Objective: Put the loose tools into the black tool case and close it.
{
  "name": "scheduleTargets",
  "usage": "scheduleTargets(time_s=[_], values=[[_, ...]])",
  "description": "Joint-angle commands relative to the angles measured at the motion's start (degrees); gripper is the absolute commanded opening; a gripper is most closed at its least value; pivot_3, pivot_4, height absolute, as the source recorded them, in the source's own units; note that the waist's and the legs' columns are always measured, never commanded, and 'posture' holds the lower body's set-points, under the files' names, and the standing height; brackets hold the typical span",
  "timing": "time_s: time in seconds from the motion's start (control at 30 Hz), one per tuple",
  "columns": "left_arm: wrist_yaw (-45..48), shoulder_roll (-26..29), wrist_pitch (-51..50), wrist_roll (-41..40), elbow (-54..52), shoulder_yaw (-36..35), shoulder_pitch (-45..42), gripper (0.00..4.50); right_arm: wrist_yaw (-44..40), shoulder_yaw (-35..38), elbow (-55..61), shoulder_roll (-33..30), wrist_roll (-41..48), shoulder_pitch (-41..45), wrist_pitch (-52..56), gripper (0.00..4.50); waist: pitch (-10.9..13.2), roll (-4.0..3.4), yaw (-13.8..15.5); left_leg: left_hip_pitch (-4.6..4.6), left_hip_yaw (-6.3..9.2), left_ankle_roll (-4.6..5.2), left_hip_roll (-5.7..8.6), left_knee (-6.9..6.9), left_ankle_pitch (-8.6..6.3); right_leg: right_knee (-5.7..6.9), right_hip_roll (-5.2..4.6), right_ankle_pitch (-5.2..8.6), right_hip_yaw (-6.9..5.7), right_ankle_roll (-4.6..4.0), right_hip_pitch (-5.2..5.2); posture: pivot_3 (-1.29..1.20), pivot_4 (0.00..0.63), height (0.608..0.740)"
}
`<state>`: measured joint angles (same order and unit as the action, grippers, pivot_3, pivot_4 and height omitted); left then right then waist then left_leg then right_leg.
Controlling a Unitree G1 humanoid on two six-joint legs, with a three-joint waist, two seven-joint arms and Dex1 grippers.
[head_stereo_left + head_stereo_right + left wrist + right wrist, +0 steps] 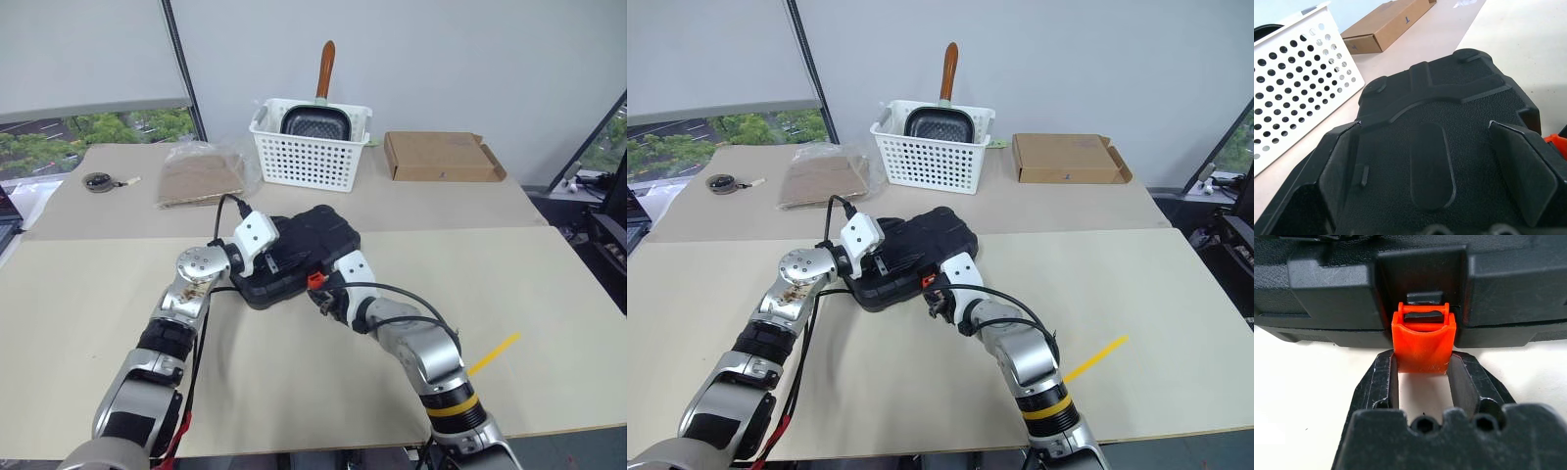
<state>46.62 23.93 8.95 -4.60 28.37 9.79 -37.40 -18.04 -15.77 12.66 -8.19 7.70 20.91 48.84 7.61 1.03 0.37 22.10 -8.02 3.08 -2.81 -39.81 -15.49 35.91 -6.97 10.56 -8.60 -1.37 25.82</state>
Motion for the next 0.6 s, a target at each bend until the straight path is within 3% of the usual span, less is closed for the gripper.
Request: scheduleTargets(time_s=[0.03, 0.6], values=[[0.9, -0.2, -1.1, 3.7, 4.1, 2.7, 2.8, 4.50, 0.9, 0.6, 6.2, -0.5, -0.6, 0.3, -0.7, 1.17, 0.0, 0.00, 0.1, 0.01, 0.00, 0.01, 0.00, 0.00, -0.01, -0.02, 0.00, 0.00, -0.01, 0.00, 0.00, 0.00, 0.150, 0.700], [1.3, -0.9, -0.3, 4.4, 3.9, 3.8, 4.1, 4.50, 1.5, 2.1, 7.7, -0.5, -0.6, 2.4, -1.1, 1.17, 0.0, 0.00, 0.2, 0.14, 0.01, 0.08, 0.01, 0.00, -0.05, -0.09, -0.02, 0.00, -0.03, 0.00, 0.11, 0.00, 0.150, 0.700]])
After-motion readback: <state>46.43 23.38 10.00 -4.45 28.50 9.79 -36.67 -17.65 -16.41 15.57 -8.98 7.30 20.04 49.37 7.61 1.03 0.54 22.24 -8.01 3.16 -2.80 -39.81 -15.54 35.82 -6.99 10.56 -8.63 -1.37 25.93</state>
